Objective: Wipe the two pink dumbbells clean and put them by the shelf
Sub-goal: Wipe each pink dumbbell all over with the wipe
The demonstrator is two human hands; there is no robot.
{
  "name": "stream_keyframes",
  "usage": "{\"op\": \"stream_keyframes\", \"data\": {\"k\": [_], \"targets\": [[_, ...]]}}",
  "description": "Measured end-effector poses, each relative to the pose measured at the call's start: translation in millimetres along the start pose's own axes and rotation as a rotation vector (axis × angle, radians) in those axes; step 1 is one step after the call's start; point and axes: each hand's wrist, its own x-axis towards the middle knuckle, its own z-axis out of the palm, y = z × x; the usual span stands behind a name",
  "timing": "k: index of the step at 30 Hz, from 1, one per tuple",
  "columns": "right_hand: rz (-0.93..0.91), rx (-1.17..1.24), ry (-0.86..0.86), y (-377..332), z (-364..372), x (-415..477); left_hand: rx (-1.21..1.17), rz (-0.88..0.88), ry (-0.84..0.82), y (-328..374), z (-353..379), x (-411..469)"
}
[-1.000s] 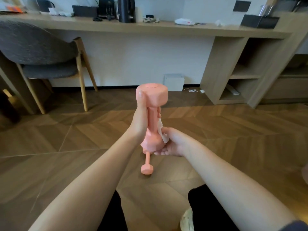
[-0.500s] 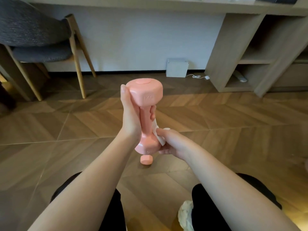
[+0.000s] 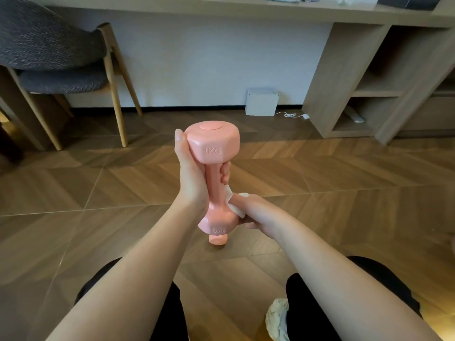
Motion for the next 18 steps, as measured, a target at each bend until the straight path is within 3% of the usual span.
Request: {"op": "stream_keyframes", "data": {"k": [5,10,15,18], "targets": [[0.027,0.084,-0.077,3,-5,5,0.008,-0.011,-0.007,1,0,0],[0.007,-0.092,0.013,-1,0,4,-0.036,-0.027,-0.03,1,2,0],[0.023,0.043,-0.11,3,-9,4,-0.038,-0.041,-0.04,0,-2,3],[0.01,-0.03,-0.065,1,-8,3,-0.086,-0.082,-0.052,1,-1,2]]}}
